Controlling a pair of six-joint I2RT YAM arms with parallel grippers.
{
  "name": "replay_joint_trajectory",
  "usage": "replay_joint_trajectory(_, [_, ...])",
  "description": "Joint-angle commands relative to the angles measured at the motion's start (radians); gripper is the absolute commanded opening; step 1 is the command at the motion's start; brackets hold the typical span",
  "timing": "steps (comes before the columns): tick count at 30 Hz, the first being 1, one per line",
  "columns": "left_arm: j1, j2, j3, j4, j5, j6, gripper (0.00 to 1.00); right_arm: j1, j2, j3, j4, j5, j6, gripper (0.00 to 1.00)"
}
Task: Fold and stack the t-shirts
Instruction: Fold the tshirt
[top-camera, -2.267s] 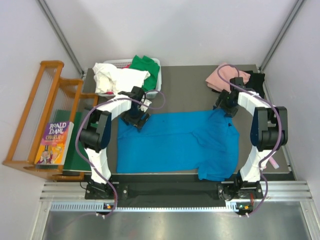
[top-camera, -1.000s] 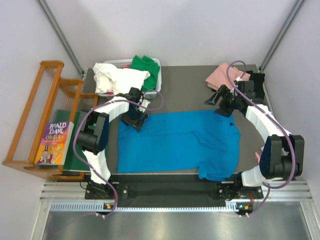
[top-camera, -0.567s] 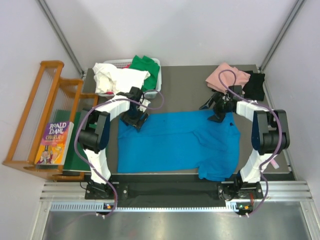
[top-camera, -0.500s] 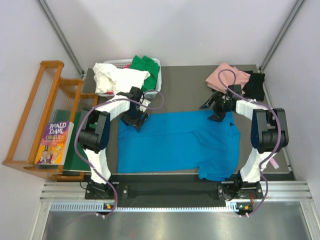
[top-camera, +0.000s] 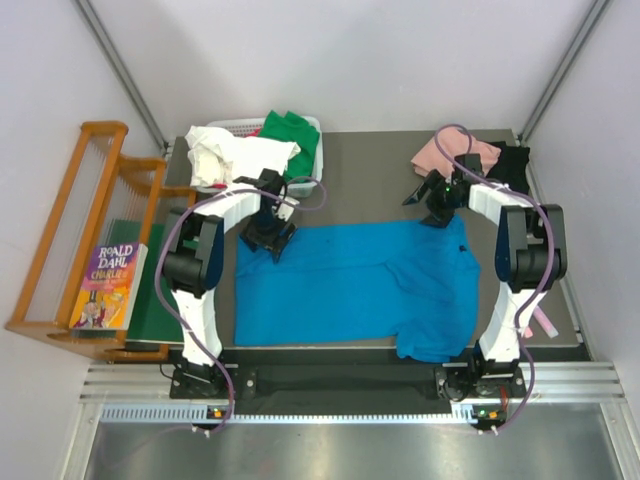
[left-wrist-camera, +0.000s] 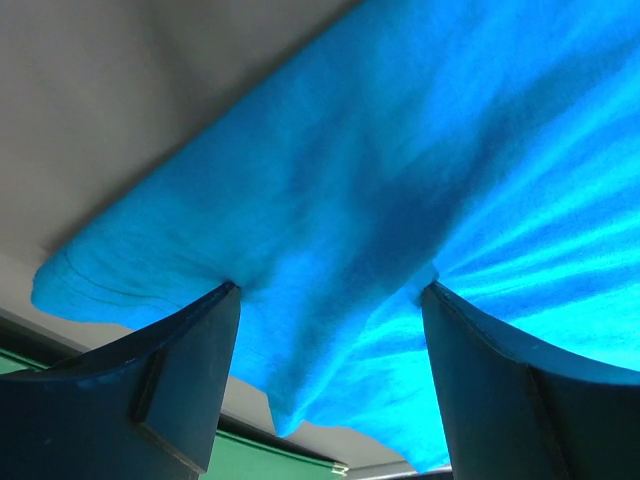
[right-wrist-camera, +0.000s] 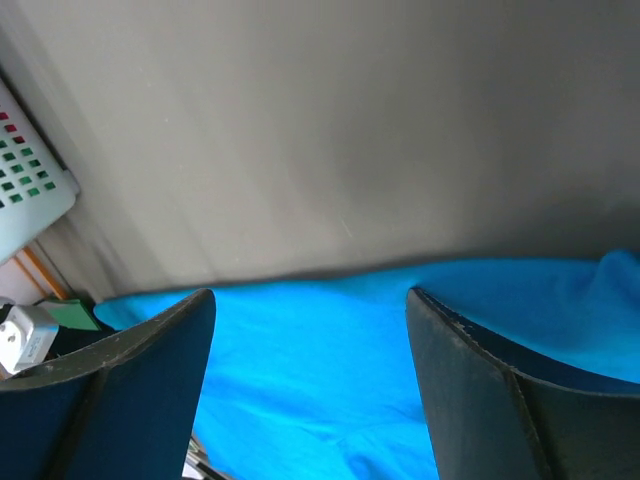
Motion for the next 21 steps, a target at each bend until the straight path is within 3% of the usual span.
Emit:
replay_joint_trajectory(1, [0.074, 0.14, 0.022, 0.207, -0.182, 0.012, 0.78, -0.013, 0.029, 0.056, -0.007, -0.011, -0.006, 0.76])
replay_joint_trajectory(11, [0.094, 0.19, 0.228, 0.11, -0.15, 0.008, 0.77, -0.027, 0.029, 0.053, 0.008, -0.013, 0.01, 0.75])
replay_joint_trajectory(16, [0.094, 0.155, 0.223, 0.096, -0.123, 0.004, 0.77, -0.028, 0.017, 0.043, 0.011, -0.005, 0.01, 0.74])
replay_joint_trajectory(21, [0.09, 0.06, 0.124, 0.094, -0.081, 0.006, 0.75, -0.028, -0.027, 0.091, -0.035, -0.016, -0.027, 0.72])
